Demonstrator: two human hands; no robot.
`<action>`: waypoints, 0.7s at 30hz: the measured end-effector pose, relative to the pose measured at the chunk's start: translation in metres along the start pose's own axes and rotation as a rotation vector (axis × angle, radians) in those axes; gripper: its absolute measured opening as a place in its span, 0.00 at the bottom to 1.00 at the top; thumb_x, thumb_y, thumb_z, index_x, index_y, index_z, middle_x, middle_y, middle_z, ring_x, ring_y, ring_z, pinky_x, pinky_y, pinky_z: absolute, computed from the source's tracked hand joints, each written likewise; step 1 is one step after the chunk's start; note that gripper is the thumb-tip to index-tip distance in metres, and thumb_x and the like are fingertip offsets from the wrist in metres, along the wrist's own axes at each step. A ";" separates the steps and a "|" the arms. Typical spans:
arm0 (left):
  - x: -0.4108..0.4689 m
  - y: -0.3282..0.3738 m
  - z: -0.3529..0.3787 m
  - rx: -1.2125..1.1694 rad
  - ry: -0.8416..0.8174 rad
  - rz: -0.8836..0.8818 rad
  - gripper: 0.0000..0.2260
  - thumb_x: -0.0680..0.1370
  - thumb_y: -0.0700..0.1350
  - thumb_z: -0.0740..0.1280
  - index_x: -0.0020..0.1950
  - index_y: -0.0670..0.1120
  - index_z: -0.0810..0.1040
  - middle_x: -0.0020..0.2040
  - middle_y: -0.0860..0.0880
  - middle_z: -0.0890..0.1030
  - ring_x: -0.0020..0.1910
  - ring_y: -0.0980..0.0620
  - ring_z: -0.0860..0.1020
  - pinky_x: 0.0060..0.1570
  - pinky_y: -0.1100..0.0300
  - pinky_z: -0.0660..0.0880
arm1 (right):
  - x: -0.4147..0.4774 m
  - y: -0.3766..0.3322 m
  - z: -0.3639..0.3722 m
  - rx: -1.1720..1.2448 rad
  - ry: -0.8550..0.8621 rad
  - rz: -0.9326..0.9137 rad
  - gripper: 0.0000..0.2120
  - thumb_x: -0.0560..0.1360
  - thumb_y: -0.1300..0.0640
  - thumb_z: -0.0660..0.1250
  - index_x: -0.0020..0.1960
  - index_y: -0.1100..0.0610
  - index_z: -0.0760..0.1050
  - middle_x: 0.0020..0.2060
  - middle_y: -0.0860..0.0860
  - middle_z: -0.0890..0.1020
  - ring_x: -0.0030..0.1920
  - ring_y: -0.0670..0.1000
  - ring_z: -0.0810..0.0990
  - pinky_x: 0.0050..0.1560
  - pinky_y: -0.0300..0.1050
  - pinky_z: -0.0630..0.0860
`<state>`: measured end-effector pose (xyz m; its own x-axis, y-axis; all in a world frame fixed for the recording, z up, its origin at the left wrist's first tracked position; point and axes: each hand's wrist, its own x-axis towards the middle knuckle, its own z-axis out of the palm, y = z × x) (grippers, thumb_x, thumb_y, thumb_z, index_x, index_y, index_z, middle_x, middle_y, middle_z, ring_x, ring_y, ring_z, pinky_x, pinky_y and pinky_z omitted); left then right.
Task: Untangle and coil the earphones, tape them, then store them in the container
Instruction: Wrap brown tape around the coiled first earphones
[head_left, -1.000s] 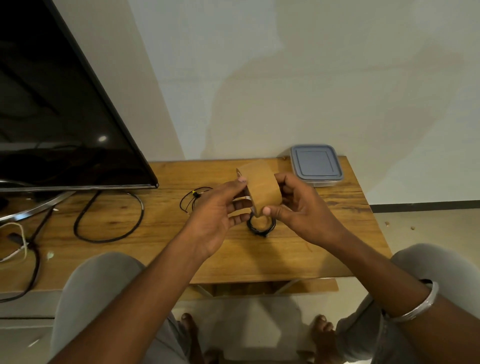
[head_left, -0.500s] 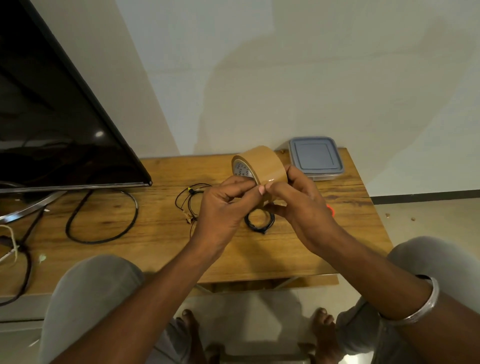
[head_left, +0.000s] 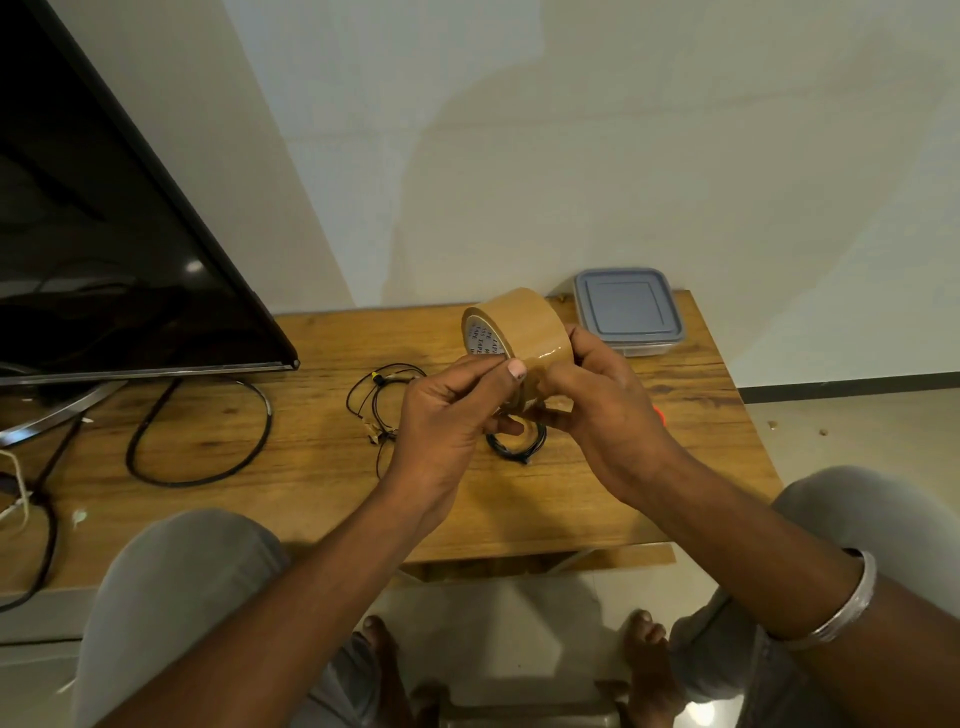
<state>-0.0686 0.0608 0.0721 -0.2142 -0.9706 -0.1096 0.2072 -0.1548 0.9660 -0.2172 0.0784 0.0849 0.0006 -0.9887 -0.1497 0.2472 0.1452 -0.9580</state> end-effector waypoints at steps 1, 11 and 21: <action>-0.001 0.001 0.001 -0.005 0.003 -0.010 0.10 0.75 0.44 0.71 0.52 0.41 0.85 0.46 0.47 0.85 0.43 0.52 0.82 0.42 0.52 0.81 | 0.000 0.000 0.001 -0.007 0.013 0.005 0.14 0.77 0.70 0.62 0.56 0.56 0.77 0.44 0.51 0.82 0.45 0.49 0.82 0.48 0.46 0.82; 0.004 0.021 -0.009 -0.180 0.054 -0.136 0.17 0.80 0.47 0.65 0.63 0.37 0.79 0.51 0.43 0.83 0.42 0.52 0.79 0.29 0.62 0.69 | -0.003 -0.007 0.002 -0.141 -0.125 -0.043 0.20 0.79 0.66 0.67 0.69 0.54 0.74 0.56 0.54 0.84 0.56 0.56 0.84 0.52 0.55 0.83; 0.005 0.023 -0.014 -0.171 -0.042 -0.079 0.11 0.78 0.41 0.67 0.59 0.42 0.79 0.50 0.44 0.81 0.42 0.51 0.77 0.30 0.61 0.72 | 0.001 -0.009 -0.001 -0.109 -0.095 -0.052 0.21 0.78 0.70 0.62 0.69 0.57 0.75 0.55 0.54 0.84 0.55 0.55 0.83 0.54 0.55 0.82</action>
<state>-0.0519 0.0500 0.0903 -0.2747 -0.9464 -0.1701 0.3471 -0.2626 0.9003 -0.2202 0.0762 0.0934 0.0838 -0.9933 -0.0799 0.1422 0.0913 -0.9856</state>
